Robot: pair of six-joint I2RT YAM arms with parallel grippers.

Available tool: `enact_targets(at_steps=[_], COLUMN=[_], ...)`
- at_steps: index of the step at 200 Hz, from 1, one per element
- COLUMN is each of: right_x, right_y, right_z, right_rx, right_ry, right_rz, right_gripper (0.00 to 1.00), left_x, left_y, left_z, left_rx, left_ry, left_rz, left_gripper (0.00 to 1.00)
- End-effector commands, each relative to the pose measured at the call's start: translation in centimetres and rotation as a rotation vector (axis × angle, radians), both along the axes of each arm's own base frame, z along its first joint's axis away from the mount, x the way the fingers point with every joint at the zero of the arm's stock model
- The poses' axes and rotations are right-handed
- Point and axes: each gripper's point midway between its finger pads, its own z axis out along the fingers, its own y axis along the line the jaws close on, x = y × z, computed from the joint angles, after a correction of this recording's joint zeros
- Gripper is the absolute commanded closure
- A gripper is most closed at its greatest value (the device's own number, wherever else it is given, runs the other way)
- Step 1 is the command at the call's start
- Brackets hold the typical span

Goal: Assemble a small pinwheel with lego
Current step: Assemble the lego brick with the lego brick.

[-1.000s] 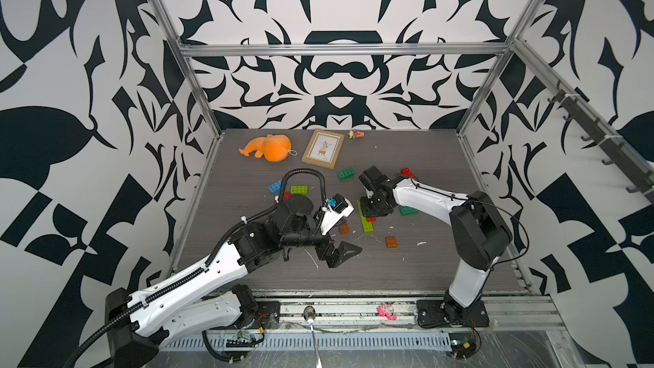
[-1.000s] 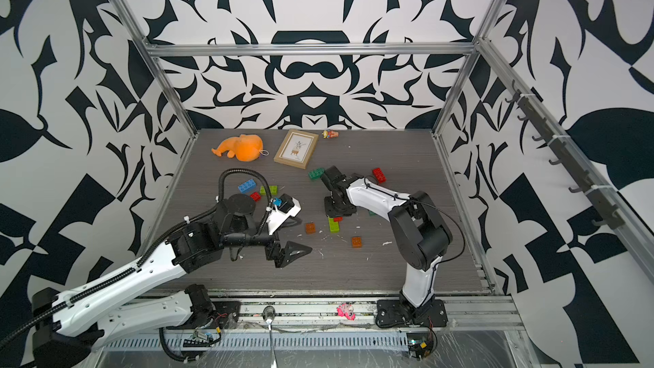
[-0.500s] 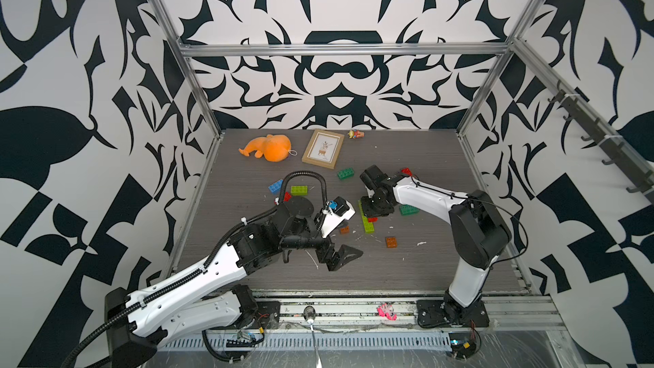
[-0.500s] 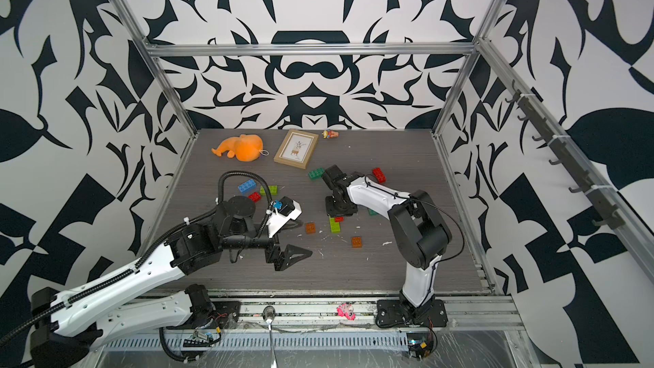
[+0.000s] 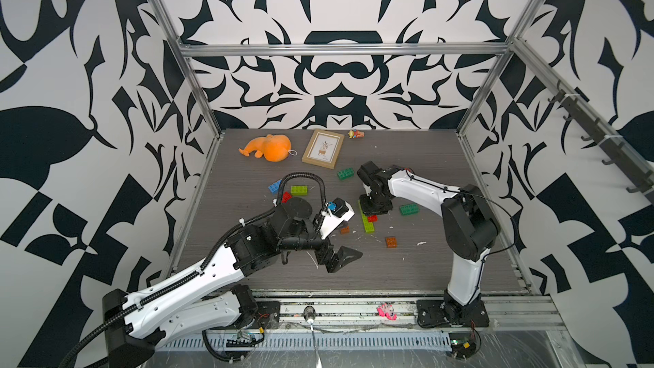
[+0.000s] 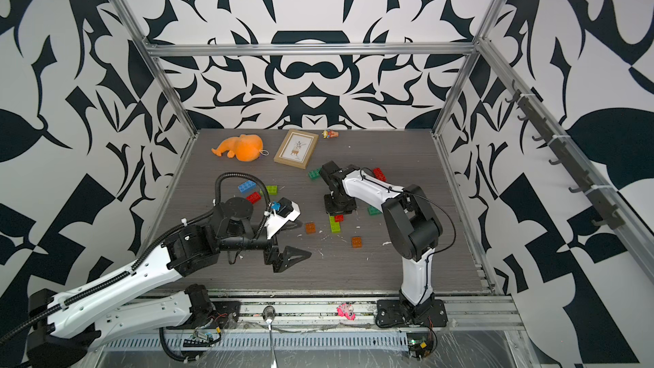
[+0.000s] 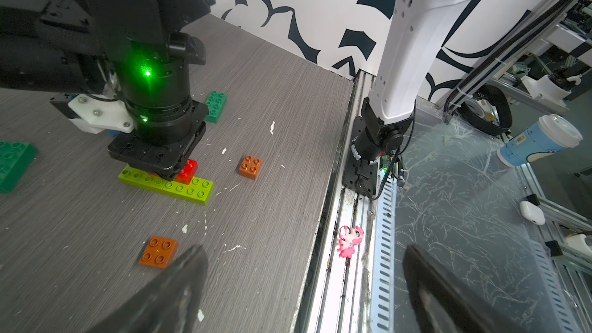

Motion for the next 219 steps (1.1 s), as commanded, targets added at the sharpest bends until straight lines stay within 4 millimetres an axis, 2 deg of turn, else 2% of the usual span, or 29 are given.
enact_targets(at_steps=[1, 24, 44, 47, 73, 94, 136, 166, 202, 219], right_x=[-2.7, -2.0, -2.1, -1.7, -1.7, -2.0, -1.9, -1.9, -1.6, -1.4], right_y=[-4.1, -4.0, -3.9, -4.4, -4.3, -2.6, -1.8, -1.8, -1.6, -1.6], right_z=[-4.5, -2.1, -1.3, -1.1, -0.7, -0.2, 0.5, 0.4, 1.3, 1.5], right_rx=[-0.201, -0.229, -0.226, -0.253, -0.243, -0.133, -0.082, -0.082, -0.067, -0.060], right_ry=[0.098, -0.007, -0.016, -0.036, -0.030, -0.030, -0.019, -0.011, -0.030, -0.027], right_rz=[-0.014, -0.008, 0.002, 0.003, 0.014, 0.020, 0.030, 0.035, 0.033, 0.029], right_gripper=[1.00, 1.00, 1.00, 1.00, 1.00, 1.00, 1.00, 0.93, 0.80, 0.79], left_x=[-0.2, -0.2, -0.3, -0.4, -0.4, -0.4, -0.8, -1.3, -1.4, -1.2], left_y=[0.3, 0.3, 0.3, 0.3, 0.2, 0.2, 0.0, -0.1, -0.2, -0.2], left_z=[0.4, 0.4, 0.3, 0.3, 0.1, 0.0, -0.5, -0.9, -1.1, -1.1], left_rx=[-0.002, 0.001, 0.004, 0.005, 0.013, 0.019, 0.040, 0.062, 0.081, 0.091], left_ry=[-0.023, -0.032, -0.036, -0.037, -0.043, -0.049, -0.066, -0.086, -0.100, -0.095], left_rz=[0.000, 0.002, 0.000, -0.002, -0.001, 0.003, -0.005, -0.011, -0.001, 0.009], left_gripper=[0.00, 0.00, 0.00, 0.00, 0.00, 0.00, 0.00, 0.00, 0.00, 0.00])
